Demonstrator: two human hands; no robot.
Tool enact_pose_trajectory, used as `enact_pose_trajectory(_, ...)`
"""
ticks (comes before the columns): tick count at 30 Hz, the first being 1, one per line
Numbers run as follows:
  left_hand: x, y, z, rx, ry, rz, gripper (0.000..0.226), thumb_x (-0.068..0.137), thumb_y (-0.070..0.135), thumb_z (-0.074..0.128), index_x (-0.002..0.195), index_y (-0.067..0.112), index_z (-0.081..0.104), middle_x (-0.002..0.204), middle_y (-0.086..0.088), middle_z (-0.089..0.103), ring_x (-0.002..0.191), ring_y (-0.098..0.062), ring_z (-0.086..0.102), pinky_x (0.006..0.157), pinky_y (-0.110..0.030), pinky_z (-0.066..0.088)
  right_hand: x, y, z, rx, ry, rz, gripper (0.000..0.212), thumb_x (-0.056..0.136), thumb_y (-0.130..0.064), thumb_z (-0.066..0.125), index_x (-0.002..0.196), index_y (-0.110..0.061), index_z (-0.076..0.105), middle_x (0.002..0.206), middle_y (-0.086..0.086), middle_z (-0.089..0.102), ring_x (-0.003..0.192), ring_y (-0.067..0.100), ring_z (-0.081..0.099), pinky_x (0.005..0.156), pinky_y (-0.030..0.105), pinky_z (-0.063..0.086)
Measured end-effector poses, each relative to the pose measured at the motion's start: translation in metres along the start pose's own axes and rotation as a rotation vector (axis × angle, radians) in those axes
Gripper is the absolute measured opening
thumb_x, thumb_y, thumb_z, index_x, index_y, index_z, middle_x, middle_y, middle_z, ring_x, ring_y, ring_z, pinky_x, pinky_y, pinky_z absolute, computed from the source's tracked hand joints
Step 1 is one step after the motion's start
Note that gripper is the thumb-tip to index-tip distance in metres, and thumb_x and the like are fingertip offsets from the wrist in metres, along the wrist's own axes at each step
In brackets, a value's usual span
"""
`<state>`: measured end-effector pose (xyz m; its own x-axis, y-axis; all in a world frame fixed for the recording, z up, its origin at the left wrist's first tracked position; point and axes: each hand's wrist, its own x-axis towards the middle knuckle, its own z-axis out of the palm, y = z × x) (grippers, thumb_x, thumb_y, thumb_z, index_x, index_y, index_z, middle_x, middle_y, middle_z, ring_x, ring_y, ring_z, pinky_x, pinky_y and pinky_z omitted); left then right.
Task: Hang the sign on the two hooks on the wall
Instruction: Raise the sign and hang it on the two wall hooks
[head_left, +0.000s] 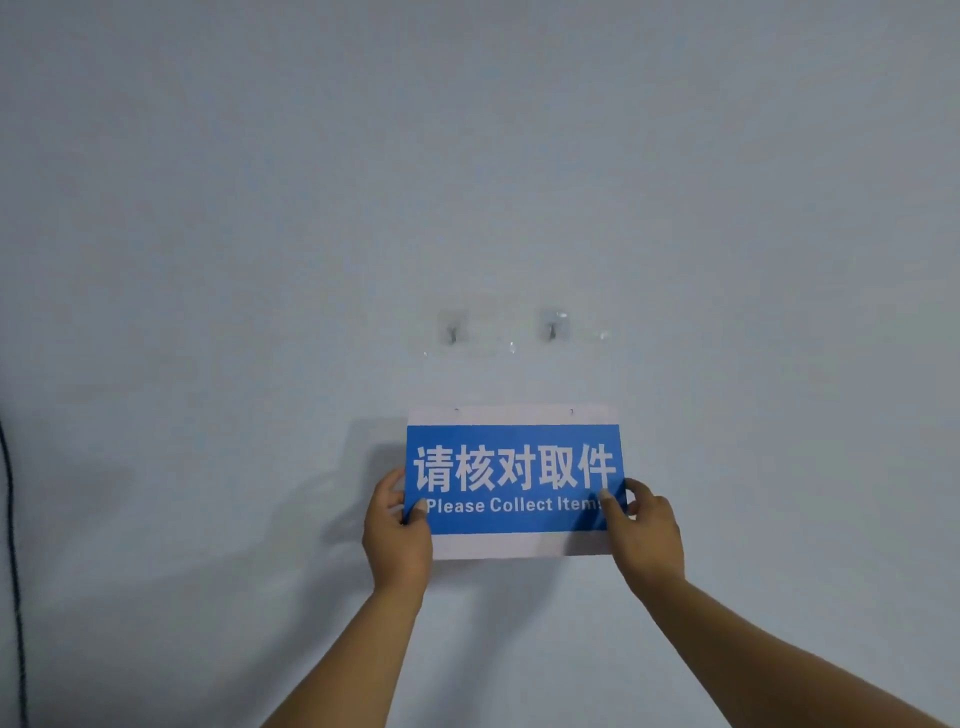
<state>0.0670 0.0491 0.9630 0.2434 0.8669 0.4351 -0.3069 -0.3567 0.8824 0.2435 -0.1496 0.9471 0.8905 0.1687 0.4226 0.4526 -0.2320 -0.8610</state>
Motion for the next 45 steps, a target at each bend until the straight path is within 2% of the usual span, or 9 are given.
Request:
enact_pose_trajectory(4, 0.025, 0.021, 0.013, 0.008, 0.018, 0.012, 0.045, 0.092, 0.005, 0.065, 0.130, 0.028, 0.059, 0.109, 0.002, 0.070, 0.092, -0.014, 0.069, 0.074, -0.036, 0.060, 0.033, -0.033, -0.008, 0.021, -0.006, -0.052, 0.053, 0.097, -0.048, 0.057, 0.143, -0.023, 0.051, 0.126, 0.011, 0.056, 0.101, 0.022, 0.058, 0.089, 0.045, 0.056)
enact_pose_trajectory(7, 0.048, 0.032, 0.024, -0.006, 0.013, 0.034, 0.044, 0.093, 0.008, 0.065, 0.132, 0.026, 0.060, 0.109, 0.003, 0.071, 0.091, -0.016, 0.071, 0.069, -0.033, 0.060, 0.057, -0.051, -0.004, 0.045, -0.020, -0.060, 0.055, 0.097, -0.045, 0.058, 0.146, -0.021, 0.049, 0.129, 0.012, 0.054, 0.109, 0.027, 0.060, 0.094, 0.047, 0.055)
enact_pose_trajectory(10, 0.076, 0.037, 0.039, -0.003, 0.018, 0.053, 0.045, 0.093, 0.009, 0.065, 0.134, 0.026, 0.060, 0.111, 0.002, 0.071, 0.093, -0.019, 0.071, 0.071, -0.036, 0.062, 0.083, -0.064, 0.005, 0.076, -0.013, -0.068, 0.056, 0.097, -0.044, 0.059, 0.147, -0.021, 0.047, 0.131, 0.012, 0.053, 0.117, 0.032, 0.061, 0.098, 0.048, 0.054)
enact_pose_trajectory(14, 0.105, 0.040, 0.060, -0.014, 0.008, 0.067, 0.046, 0.093, 0.007, 0.064, 0.135, 0.026, 0.059, 0.107, 0.005, 0.069, 0.093, -0.019, 0.070, 0.079, -0.041, 0.061, 0.117, -0.072, 0.015, 0.065, -0.002, -0.082, 0.057, 0.097, -0.046, 0.059, 0.147, -0.022, 0.047, 0.131, 0.010, 0.052, 0.117, 0.030, 0.060, 0.098, 0.049, 0.055)
enact_pose_trajectory(18, 0.123, 0.033, 0.073, -0.014, -0.001, 0.086, 0.046, 0.093, 0.007, 0.064, 0.134, 0.025, 0.060, 0.106, 0.005, 0.069, 0.093, -0.017, 0.070, 0.077, -0.033, 0.058, 0.137, -0.072, 0.020, 0.067, 0.008, -0.083, 0.055, 0.097, -0.044, 0.059, 0.146, -0.022, 0.049, 0.120, 0.003, 0.048, 0.108, 0.023, 0.057, 0.098, 0.048, 0.054)
enact_pose_trajectory(22, 0.128, 0.024, 0.075, 0.001, 0.003, 0.113, 0.046, 0.093, 0.006, 0.063, 0.134, 0.026, 0.060, 0.112, 0.004, 0.070, 0.092, -0.014, 0.069, 0.071, -0.021, 0.053, 0.138, -0.067, 0.024, 0.063, 0.018, -0.112, 0.053, 0.098, -0.042, 0.058, 0.146, -0.022, 0.050, 0.115, -0.001, 0.045, 0.102, 0.019, 0.054, 0.097, 0.045, 0.053)
enact_pose_trajectory(29, 0.129, 0.018, 0.075, 0.026, 0.010, 0.134, 0.048, 0.092, 0.007, 0.064, 0.135, 0.028, 0.060, 0.116, 0.002, 0.070, 0.096, -0.015, 0.070, 0.084, -0.034, 0.059, 0.129, -0.060, 0.025, 0.074, 0.038, -0.145, 0.048, 0.099, -0.040, 0.058, 0.144, -0.023, 0.053, 0.114, 0.000, 0.047, 0.101, 0.020, 0.056, 0.091, 0.038, 0.052)
enact_pose_trajectory(35, 0.129, 0.019, 0.072, 0.046, 0.005, 0.150, 0.045, 0.094, 0.008, 0.062, 0.133, 0.028, 0.060, 0.120, -0.002, 0.066, 0.094, -0.017, 0.069, 0.072, -0.023, 0.054, 0.123, -0.060, 0.025, 0.086, 0.051, -0.138, 0.045, 0.099, -0.039, 0.058, 0.141, -0.022, 0.055, 0.113, 0.001, 0.048, 0.099, 0.020, 0.056, 0.092, 0.040, 0.053)
enact_pose_trajectory(45, 0.129, 0.020, 0.069, 0.073, 0.009, 0.136, 0.043, 0.094, 0.007, 0.060, 0.132, 0.027, 0.062, 0.120, -0.002, 0.066, 0.099, -0.021, 0.069, 0.081, -0.038, 0.060, 0.118, -0.056, 0.028, 0.074, 0.025, -0.116, 0.039, 0.099, -0.038, 0.057, 0.134, -0.021, 0.061, 0.113, 0.008, 0.053, 0.097, 0.023, 0.059, 0.084, 0.035, 0.049)
